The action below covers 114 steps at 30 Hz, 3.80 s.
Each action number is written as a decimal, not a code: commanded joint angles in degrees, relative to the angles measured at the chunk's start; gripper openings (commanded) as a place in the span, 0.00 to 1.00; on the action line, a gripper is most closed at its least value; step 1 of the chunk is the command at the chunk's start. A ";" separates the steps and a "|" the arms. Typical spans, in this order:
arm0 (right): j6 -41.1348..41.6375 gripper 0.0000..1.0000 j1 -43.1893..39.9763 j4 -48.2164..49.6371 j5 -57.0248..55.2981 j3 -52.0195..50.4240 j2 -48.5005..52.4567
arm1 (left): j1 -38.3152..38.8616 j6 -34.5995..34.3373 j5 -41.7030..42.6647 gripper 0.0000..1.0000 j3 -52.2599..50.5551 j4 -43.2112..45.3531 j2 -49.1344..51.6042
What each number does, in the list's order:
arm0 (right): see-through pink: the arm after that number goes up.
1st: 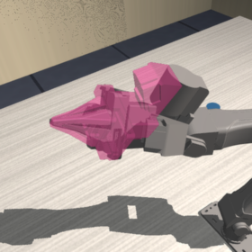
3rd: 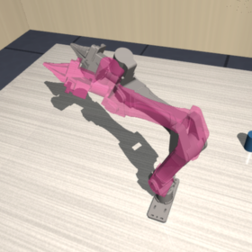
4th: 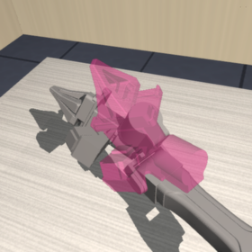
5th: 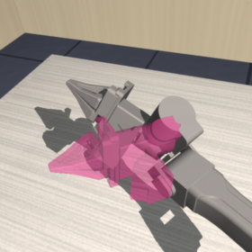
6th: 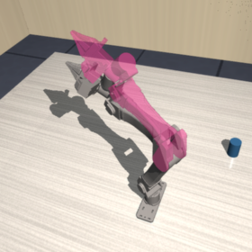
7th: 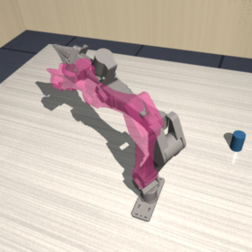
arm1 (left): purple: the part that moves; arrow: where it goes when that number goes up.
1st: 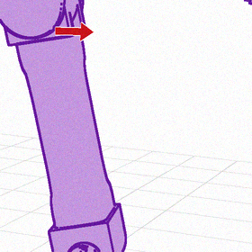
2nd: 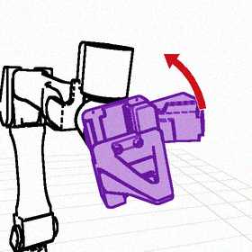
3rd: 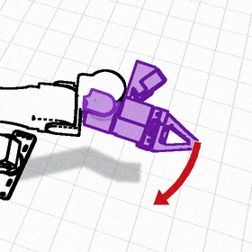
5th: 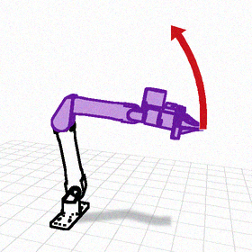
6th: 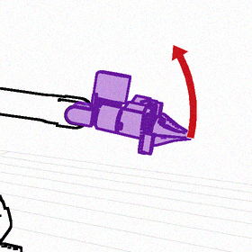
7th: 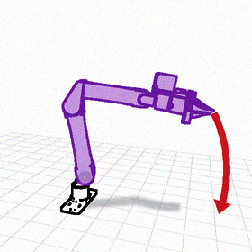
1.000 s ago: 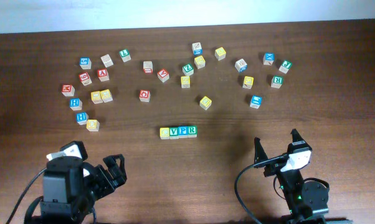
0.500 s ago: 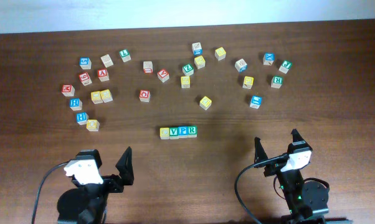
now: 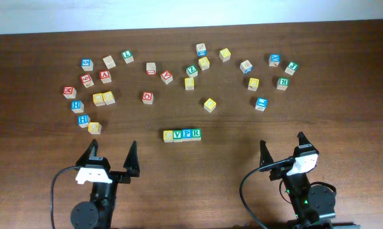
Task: Spell out CVPR
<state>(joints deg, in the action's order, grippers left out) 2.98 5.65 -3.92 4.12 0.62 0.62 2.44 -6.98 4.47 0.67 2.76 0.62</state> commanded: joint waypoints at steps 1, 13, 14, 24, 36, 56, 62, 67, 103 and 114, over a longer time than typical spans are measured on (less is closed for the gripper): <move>0.00 0.98 -0.52 -0.39 -0.24 -0.31 -0.42 | -0.37 4.57 0.28 0.99 -0.20 -5.57 -0.33; 0.00 0.98 -0.52 -0.37 -0.24 -0.31 -0.42 | -0.37 1.99 -5.66 0.99 -0.20 -7.54 -0.33; 0.00 0.98 -0.52 -0.37 -0.24 -0.31 -0.42 | -0.37 0.72 -6.05 0.99 -0.20 -7.52 -0.33; 0.00 0.98 -0.52 -0.39 -0.24 -0.31 -0.42 | -0.37 3.85 -7.23 0.99 -0.20 -7.56 -0.33; 0.00 0.98 -0.52 -0.39 -0.24 -0.31 -0.42 | -0.37 5.35 -7.08 0.99 -0.20 -7.54 -0.33; 0.00 0.99 -1.01 -0.42 -1.53 -0.31 -0.44 | -0.37 5.31 -6.84 0.99 -0.20 -7.41 -0.22; -0.02 0.98 -4.96 -0.63 -1.81 -0.31 -0.44 | -0.37 5.31 -6.84 0.99 -0.20 -7.41 -0.22; -0.02 0.98 -4.96 -0.61 -2.01 -0.31 -0.44 | -0.37 5.31 -6.84 0.99 -0.20 -7.41 -0.22; 0.00 0.98 -4.96 -0.52 -1.79 -0.31 -0.42 | -0.37 5.31 -6.84 0.99 -0.20 -7.41 -0.22; 0.00 0.99 -4.96 -0.52 -1.79 -0.31 -0.42 | -0.37 5.31 -6.84 0.99 -0.20 -7.41 -0.22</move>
<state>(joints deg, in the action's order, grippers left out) 2.98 1.15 -4.10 2.83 0.62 0.62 2.44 -1.15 -2.37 0.62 -4.36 0.58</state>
